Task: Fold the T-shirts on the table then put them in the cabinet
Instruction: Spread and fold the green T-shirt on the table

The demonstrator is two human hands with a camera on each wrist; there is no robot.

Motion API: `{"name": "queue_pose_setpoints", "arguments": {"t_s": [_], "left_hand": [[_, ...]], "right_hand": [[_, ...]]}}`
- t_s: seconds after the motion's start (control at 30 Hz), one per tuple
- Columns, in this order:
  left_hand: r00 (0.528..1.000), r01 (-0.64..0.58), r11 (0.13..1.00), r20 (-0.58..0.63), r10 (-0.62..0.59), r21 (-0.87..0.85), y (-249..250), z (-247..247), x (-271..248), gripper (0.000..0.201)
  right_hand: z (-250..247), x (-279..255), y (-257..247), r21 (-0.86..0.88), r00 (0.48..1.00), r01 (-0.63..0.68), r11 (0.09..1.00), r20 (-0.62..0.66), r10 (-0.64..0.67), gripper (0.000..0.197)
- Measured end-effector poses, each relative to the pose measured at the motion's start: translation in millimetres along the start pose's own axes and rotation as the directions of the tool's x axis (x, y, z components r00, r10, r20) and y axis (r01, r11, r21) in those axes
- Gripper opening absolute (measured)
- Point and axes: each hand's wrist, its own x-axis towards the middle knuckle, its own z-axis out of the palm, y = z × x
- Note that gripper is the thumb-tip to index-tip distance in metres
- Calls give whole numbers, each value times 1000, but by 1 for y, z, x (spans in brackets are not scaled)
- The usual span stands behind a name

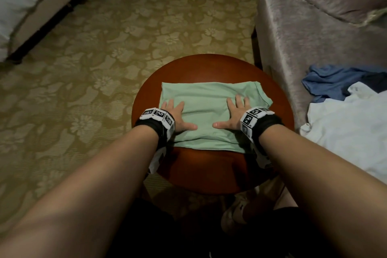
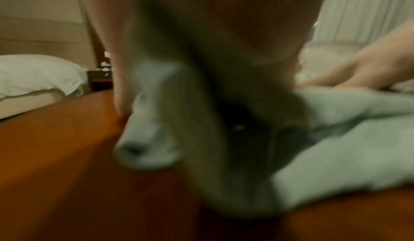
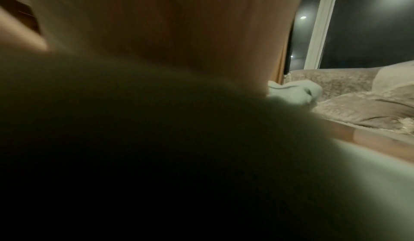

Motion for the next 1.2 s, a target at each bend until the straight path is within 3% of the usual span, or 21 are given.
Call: {"name": "queue_pose_setpoints", "arguments": {"t_s": [0.1, 0.33, 0.6, 0.77, 0.93, 1.07, 1.2], "left_hand": [[998, 44, 997, 47, -47, 56, -10, 10, 9, 120], [999, 35, 999, 16, -36, 33, -17, 15, 14, 119], [999, -2, 980, -46, -7, -198, -16, 11, 4, 114], [962, 107, 917, -192, -193, -384, -17, 6, -5, 104], [918, 244, 762, -110, -381, -600, -13, -3, -4, 93], [921, 282, 662, 4, -389, -694, -12, -9, -6, 77], [921, 268, 633, 0, -390, -726, -13, -8, -6, 68]], "right_hand": [[3, 1, 7, 2, 1000, 23, 1000, -15, -23, 124], [-1, -7, 32, 55, 998, -57, 997, -14, 58, 129], [2, -28, 25, 35, 999, -28, 999, -40, 29, 124], [12, -32, 21, 29, 998, -55, 998, 29, 54, 126], [10, -33, 18, -59, 998, -59, 997, 35, 62, 126], [13, -34, 17, -100, 997, -66, 993, 20, 68, 125], [13, -32, 16, -137, 997, -69, 988, 14, 71, 127]]}}
